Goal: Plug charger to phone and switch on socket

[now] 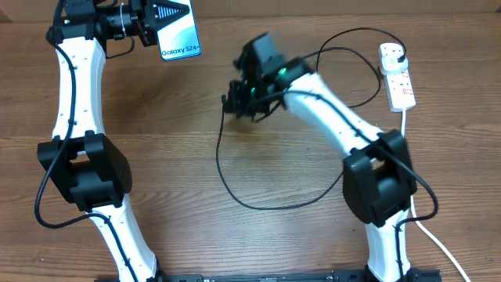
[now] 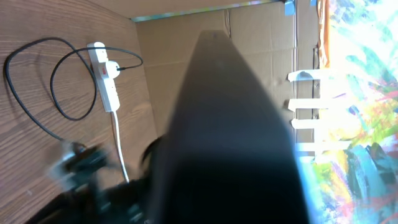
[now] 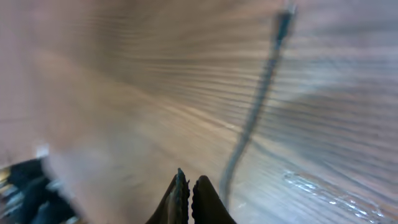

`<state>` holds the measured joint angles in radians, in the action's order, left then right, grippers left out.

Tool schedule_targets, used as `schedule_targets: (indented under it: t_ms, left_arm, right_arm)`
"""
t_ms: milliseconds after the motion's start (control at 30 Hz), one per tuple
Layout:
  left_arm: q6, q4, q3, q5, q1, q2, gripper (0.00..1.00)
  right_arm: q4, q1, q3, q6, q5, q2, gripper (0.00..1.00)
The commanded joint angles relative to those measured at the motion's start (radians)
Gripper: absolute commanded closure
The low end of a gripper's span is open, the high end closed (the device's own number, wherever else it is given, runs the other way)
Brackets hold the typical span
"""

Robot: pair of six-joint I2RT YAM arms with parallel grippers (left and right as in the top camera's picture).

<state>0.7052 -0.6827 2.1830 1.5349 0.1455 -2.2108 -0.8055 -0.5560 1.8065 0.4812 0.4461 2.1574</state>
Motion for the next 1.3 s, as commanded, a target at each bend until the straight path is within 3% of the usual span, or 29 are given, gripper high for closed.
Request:
schedule_targets:
  t_ms: [0, 233, 367, 633, 867, 1267]
  left_arm:
    - [-0.021, 0.006, 0.005, 0.044, -0.005, 0.020, 0.96]
    - [-0.022, 0.006, 0.005, 0.045, -0.005, 0.020, 0.96]
    - [-0.024, 0.006, 0.005, 0.044, -0.005, 0.020, 0.96]
    - [-0.029, 0.006, 0.005, 0.043, -0.005, 0.020, 0.96]
    - [-0.029, 0.006, 0.005, 0.035, -0.002, 0.020, 0.96]
    - [-0.029, 0.006, 0.005, 0.025, 0.012, 0.020, 0.96]
  right_arm:
    - [0.076, -0.055, -0.101, 0.124, -0.250, 0.007, 0.96]
    - [0.193, -0.058, -0.192, 0.201, -0.325, 0.018, 0.95]
    - [0.230, -0.046, -0.193, 0.199, -0.321, 0.049, 0.72]
    - [0.310, -0.071, -0.193, 0.093, -0.381, 0.097, 0.55]
    - [0.447, -0.072, -0.193, 0.085, -0.476, 0.142, 0.53]
    - [0.608, -0.105, -0.193, -0.072, -0.665, 0.242, 0.57]
